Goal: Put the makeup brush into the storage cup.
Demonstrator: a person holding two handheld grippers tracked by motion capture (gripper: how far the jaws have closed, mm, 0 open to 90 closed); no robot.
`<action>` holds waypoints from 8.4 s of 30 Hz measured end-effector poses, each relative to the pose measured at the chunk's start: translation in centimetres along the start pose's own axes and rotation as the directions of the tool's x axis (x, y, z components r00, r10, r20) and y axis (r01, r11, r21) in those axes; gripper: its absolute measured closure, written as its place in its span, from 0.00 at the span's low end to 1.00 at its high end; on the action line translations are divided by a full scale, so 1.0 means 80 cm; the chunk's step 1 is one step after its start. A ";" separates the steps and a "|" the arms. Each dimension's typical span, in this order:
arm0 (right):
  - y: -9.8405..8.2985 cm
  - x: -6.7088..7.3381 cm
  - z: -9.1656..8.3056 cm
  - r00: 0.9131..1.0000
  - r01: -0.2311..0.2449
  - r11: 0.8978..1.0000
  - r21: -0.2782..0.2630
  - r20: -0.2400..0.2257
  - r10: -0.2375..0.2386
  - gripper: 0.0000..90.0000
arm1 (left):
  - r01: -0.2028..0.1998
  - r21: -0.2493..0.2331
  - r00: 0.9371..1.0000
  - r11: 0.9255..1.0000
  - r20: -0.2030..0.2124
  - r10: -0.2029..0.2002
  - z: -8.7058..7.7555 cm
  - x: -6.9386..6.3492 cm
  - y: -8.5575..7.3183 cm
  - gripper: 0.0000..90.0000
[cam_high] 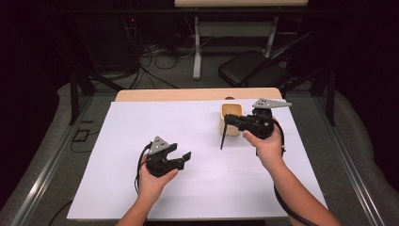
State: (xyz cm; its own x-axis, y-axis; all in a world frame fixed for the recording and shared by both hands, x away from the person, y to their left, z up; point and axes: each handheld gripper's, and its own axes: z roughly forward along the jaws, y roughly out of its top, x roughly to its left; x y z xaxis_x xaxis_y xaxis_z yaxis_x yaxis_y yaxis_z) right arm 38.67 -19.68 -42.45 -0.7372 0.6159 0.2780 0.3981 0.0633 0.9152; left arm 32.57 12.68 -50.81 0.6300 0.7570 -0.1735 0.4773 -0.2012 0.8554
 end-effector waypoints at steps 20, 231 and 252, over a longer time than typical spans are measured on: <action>0.020 -0.009 -0.009 0.999 0.015 1.000 -0.015 0.038 -0.014 0.93 | -0.003 -0.003 1.000 1.000 -0.003 0.003 -0.002 -0.001 0.001 0.36; 0.009 -0.110 0.051 0.948 -0.064 0.997 0.045 0.315 0.046 0.93 | 0.025 0.009 1.000 1.000 0.005 -0.025 -0.001 0.002 -0.003 0.36; 0.007 -0.110 0.053 0.947 -0.062 0.997 0.052 0.317 0.042 0.93 | 0.030 0.007 1.000 1.000 0.004 -0.030 -0.003 0.001 -0.003 0.36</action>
State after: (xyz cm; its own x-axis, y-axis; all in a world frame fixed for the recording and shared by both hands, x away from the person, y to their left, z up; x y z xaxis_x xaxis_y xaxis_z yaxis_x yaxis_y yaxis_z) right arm 47.67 -21.74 -45.59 -0.5082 0.8353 0.2096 0.4707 0.0656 0.8798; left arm 32.37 12.95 -50.96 0.6179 0.7602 -0.2007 0.4999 -0.1828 0.8466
